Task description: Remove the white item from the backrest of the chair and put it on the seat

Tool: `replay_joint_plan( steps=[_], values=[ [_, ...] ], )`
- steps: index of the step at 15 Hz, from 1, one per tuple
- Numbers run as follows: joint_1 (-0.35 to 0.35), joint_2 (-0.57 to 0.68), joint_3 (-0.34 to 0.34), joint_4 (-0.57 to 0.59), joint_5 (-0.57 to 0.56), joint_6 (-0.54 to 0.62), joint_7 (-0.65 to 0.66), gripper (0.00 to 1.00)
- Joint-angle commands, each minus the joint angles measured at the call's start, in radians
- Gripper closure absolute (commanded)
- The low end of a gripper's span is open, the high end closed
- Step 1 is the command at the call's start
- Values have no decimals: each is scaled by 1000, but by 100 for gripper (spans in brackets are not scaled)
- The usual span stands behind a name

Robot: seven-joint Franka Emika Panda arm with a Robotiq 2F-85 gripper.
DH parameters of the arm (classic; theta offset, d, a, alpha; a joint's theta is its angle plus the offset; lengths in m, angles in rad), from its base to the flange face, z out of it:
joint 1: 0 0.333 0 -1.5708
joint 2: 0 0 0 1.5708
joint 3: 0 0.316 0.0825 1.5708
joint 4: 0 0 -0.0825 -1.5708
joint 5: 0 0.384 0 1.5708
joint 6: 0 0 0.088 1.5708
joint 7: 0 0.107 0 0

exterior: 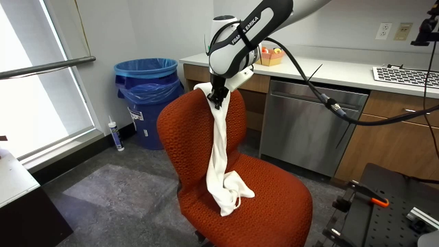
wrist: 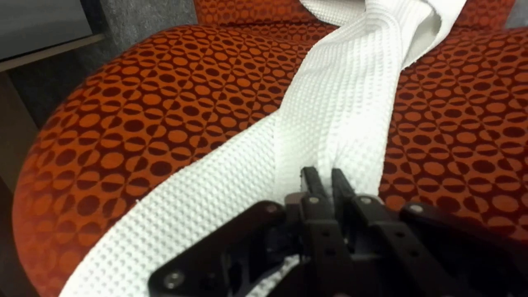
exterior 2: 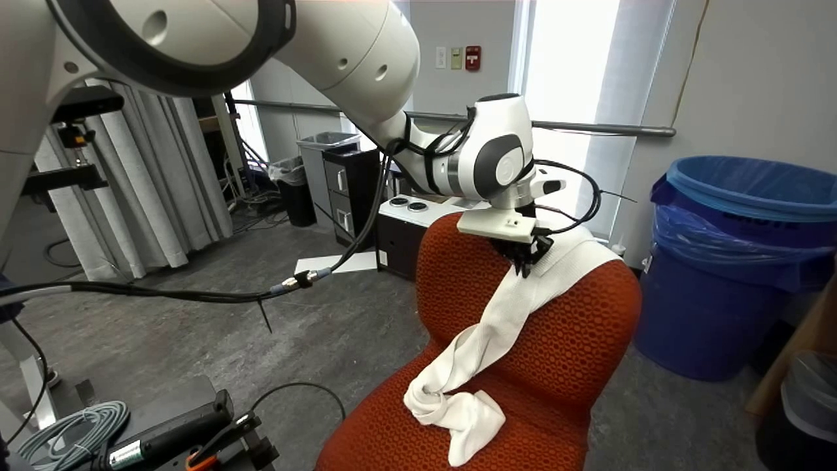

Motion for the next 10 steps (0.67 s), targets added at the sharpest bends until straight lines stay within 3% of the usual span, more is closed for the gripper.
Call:
replay_joint_plan(
  steps=[1,10],
  values=[
    [6,-14,16,-91,-2,-19,-51,100],
    [82,59,-3,-298,-74,-57,-35,100]
  ],
)
